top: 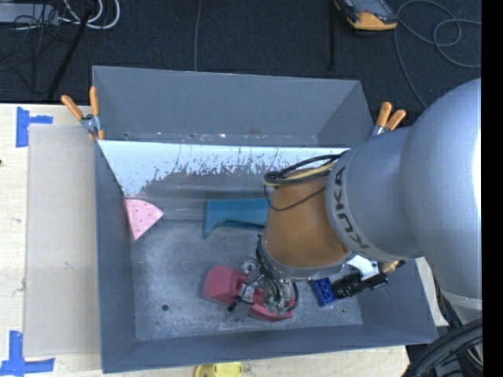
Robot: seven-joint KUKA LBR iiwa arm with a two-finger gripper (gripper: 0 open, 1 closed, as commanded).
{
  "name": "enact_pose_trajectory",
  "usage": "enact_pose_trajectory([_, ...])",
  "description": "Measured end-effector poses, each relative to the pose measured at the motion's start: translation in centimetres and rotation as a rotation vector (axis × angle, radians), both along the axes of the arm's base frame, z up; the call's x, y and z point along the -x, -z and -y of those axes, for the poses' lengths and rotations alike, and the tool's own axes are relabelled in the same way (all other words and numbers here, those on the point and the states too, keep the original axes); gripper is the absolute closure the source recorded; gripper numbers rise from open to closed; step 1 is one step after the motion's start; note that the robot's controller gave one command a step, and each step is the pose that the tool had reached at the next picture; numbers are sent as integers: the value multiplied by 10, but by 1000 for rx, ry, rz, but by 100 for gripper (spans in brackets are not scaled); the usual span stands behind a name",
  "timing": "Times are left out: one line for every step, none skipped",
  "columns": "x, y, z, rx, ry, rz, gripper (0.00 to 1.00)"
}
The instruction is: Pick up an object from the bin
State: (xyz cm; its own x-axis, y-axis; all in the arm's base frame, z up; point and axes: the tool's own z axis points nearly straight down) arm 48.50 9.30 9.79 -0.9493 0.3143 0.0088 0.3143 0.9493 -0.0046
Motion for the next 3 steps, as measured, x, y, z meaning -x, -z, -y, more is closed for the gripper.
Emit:
enact_pose_trajectory([-1, -8, 0, -1, 0, 6, 100])
enact_pose_trajectory([0, -10, 0, -1, 0, 5, 100])
enact_pose_trajectory([1, -15, 1, 0, 0, -1, 100])
